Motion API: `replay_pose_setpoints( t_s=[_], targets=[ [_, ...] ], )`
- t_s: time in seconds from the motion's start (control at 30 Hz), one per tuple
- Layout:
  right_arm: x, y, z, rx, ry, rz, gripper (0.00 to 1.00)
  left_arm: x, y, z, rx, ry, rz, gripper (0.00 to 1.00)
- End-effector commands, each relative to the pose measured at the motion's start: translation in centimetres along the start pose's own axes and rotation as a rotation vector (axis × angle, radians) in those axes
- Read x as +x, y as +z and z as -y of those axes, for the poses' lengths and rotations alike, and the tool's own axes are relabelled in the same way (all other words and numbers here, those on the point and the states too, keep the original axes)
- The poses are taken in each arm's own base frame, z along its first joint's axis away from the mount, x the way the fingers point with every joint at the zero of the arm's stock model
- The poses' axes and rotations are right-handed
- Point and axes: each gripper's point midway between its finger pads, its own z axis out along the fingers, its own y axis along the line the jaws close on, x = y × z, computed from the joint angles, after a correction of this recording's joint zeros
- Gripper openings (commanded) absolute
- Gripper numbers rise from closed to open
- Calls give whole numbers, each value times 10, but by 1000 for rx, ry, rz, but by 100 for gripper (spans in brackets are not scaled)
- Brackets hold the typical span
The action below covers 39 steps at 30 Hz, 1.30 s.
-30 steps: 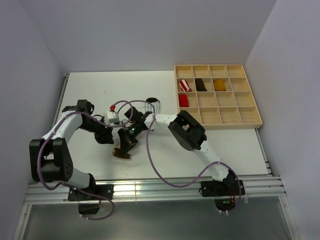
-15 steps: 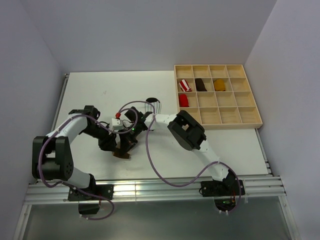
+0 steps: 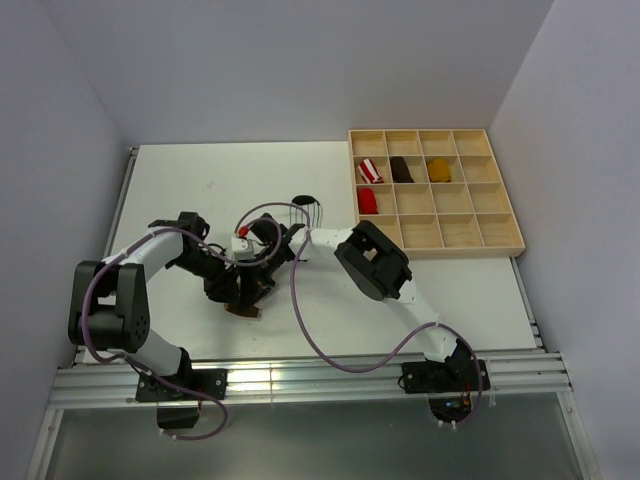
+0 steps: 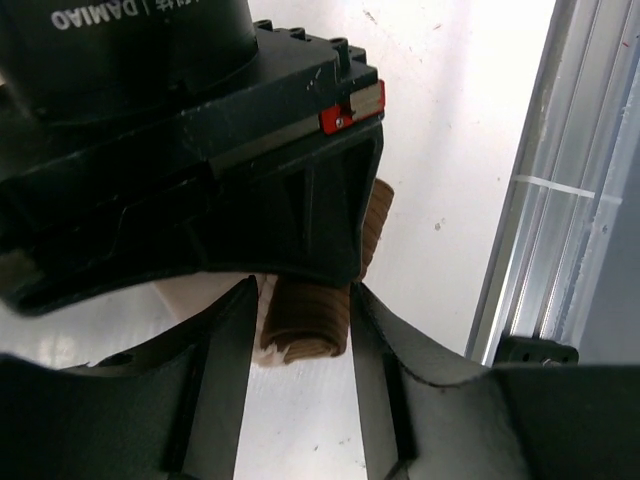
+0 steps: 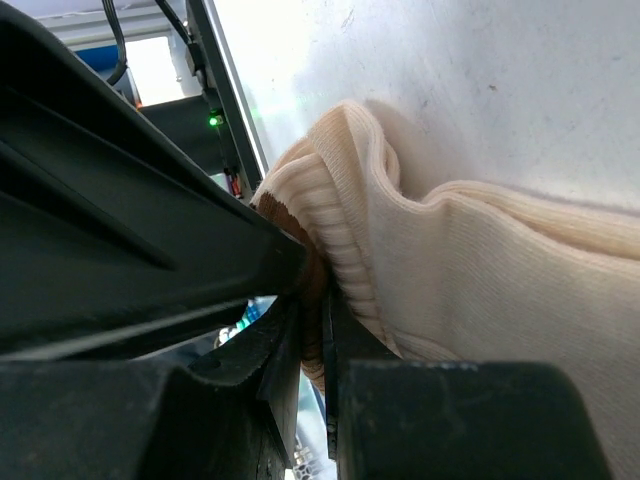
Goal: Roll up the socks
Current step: Roll the sock at the center of the board.
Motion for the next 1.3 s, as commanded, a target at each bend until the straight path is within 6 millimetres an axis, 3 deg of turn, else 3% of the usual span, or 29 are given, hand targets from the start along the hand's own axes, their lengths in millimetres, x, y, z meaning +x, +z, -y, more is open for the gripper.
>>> replay_pose_setpoints(
  t_s=[0.0,0.13,0.23,0.37,0.6,0.7,0.77,1.0,1.27],
  targets=[
    [-9,0,18,41,2,34,6,-2,6,0,15,-19,5,46],
    [-10,-1,20,50,4,40,6,1,8,-4,22,-44,-23,35],
    [-13,-2,19,64,11,57,6,6,9,-7,16,-77,-49,16],
    [-14,-5,21,98,10,88,10,12,12,-13,6,-118,-78,0],
    [-26,-31,17,140,-24,267,32,22,14,-25,-55,-158,-120,0],
    [-30,-47,9,117,-29,343,35,25,14,-32,-84,-181,-126,0],
    [-36,-57,13,135,-11,368,36,26,15,-33,-85,-196,-133,1],
    [-49,-63,38,247,61,411,27,25,16,-42,-124,-233,-128,0],
    [-56,-80,67,362,150,464,27,26,15,-61,-197,-298,-142,0]
  ],
)
